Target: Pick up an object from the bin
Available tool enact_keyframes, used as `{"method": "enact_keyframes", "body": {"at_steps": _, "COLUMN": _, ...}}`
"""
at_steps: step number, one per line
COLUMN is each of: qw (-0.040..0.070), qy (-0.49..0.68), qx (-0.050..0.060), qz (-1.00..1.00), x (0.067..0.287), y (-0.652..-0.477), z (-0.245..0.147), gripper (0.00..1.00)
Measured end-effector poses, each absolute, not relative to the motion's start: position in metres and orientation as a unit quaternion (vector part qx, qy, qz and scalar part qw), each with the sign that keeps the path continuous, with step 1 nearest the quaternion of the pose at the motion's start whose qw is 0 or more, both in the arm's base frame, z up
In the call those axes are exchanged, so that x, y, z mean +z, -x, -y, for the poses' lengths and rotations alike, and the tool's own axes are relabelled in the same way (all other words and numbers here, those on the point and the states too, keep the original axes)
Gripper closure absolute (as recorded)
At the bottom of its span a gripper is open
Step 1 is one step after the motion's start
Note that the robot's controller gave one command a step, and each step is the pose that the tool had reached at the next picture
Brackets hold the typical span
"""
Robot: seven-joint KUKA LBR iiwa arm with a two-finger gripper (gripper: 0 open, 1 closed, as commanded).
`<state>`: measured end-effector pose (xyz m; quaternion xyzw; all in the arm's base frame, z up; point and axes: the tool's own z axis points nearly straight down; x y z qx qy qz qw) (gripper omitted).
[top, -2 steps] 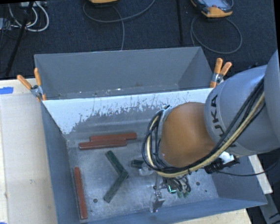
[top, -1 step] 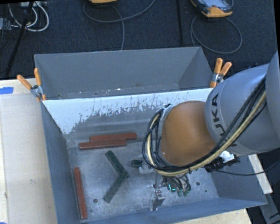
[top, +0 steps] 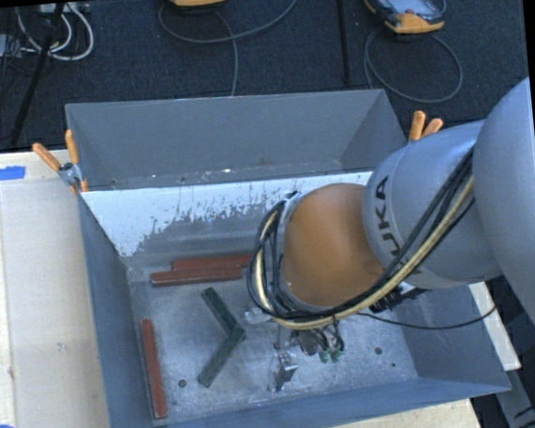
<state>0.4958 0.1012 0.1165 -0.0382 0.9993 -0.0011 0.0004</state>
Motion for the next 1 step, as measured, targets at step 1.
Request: {"method": "enact_keyframes", "body": {"at_steps": 1, "qw": 0.006, "qy": 0.029, "qx": 0.002, "qz": -1.0, "x": 0.0861, "y": -0.5357, "z": -0.1503, "gripper": 1.0}}
